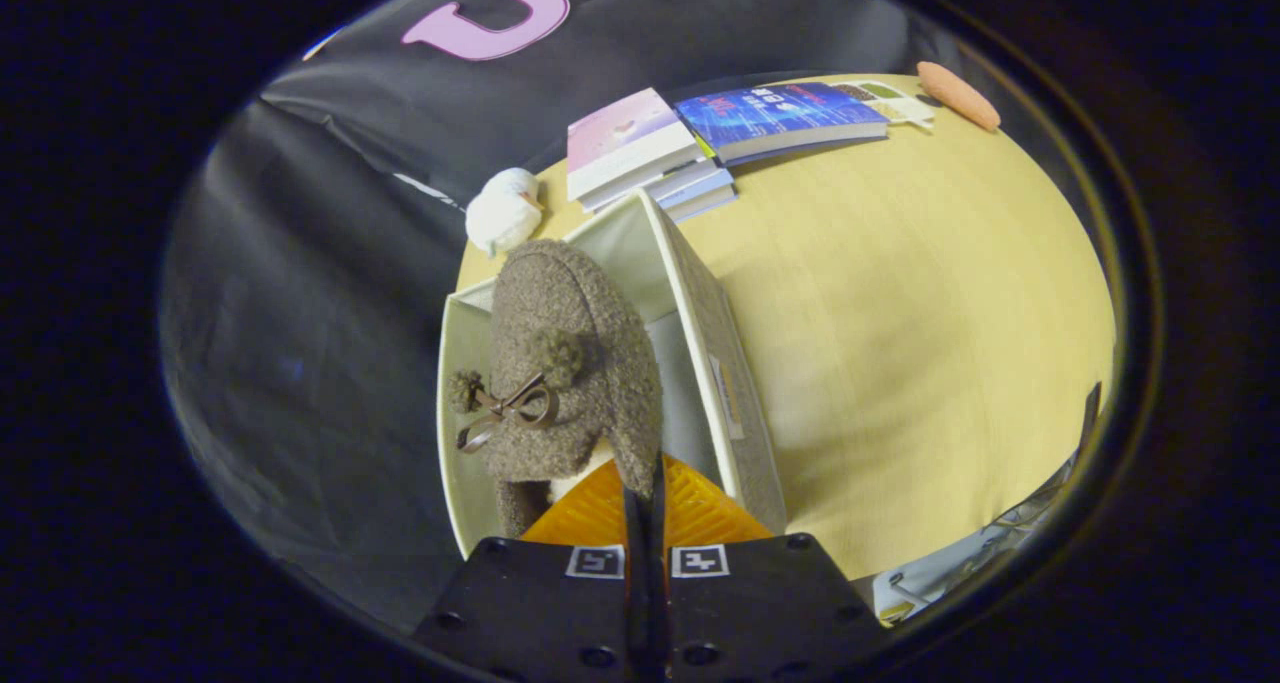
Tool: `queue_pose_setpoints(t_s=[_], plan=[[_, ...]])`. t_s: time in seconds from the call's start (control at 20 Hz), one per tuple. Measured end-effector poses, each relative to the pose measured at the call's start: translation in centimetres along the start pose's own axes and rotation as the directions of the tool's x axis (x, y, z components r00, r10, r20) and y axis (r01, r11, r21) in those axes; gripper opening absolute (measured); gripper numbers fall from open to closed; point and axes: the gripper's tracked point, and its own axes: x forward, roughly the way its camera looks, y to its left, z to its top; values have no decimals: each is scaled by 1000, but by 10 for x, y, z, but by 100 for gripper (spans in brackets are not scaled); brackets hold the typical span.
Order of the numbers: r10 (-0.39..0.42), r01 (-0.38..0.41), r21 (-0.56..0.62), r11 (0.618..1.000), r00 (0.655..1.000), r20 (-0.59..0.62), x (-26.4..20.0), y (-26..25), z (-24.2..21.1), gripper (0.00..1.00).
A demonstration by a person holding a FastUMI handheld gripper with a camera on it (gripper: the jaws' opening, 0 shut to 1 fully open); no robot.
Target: Open the storage box then place both shoes into the box .Put the left shoe in first, then the right shoe, with the right side of both shoes facing outward in a uniform manner.
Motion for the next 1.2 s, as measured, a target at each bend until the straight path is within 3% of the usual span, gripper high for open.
queue_pose_setpoints(t_s=[0.15,0.45,0.9,1.1,1.2], plan=[[-46,46,4,999,999,-7,11,1,-6,4],[-211,212,-46,976,977,10,22,-10,-4,4],[-449,447,-140,884,893,14,38,-29,-5,4],[-502,506,-172,845,862,67,41,-34,2,9],[-496,501,-170,849,865,71,41,-32,1,13]])
